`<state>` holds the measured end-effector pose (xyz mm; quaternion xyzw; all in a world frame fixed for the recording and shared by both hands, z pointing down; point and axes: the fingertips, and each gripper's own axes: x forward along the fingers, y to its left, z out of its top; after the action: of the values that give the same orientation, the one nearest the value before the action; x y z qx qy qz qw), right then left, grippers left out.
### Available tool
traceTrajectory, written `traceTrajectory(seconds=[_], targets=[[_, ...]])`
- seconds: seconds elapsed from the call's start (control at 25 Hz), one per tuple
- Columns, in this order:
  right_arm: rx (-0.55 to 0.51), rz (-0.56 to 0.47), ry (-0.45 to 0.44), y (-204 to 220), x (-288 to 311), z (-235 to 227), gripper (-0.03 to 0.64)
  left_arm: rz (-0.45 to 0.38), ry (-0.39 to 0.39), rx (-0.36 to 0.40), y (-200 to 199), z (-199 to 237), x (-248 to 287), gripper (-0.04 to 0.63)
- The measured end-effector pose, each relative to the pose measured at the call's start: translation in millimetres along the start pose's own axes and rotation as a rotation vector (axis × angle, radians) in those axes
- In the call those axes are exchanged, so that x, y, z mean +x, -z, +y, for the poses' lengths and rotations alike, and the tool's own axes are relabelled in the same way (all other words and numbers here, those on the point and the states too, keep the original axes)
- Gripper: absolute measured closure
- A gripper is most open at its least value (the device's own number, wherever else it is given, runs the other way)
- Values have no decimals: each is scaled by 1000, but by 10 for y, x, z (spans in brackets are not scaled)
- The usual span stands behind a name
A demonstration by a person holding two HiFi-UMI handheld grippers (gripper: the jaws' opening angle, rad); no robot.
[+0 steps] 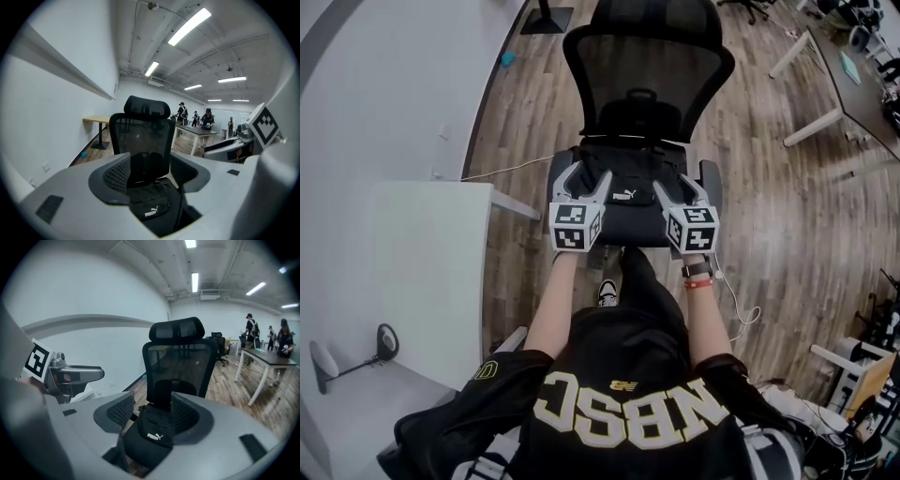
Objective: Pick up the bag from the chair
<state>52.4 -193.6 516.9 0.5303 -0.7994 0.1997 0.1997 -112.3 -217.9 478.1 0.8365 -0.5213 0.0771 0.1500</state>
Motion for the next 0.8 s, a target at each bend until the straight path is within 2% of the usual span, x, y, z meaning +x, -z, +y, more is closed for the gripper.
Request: traceTrajectory(seconds=[0.28,0.44,0.56,0.68,0.8], targets=[[39,146,-20,192,949,-608,279,189,0,-17,466,316,1001,266],[61,269,-48,576,1420,-842,273,311,-13,-29,882,443,1455,250],[76,321,-72,872,1731,-1017,275,411,-30,-35,1263,529,1752,250],[118,364,-86,1211,2005,-1173,276,501,-75,-29,1662,679,1963,251],[155,402,-81,1544,2193,-1322,284,558,-124,-65,2038,824,2067,251]])
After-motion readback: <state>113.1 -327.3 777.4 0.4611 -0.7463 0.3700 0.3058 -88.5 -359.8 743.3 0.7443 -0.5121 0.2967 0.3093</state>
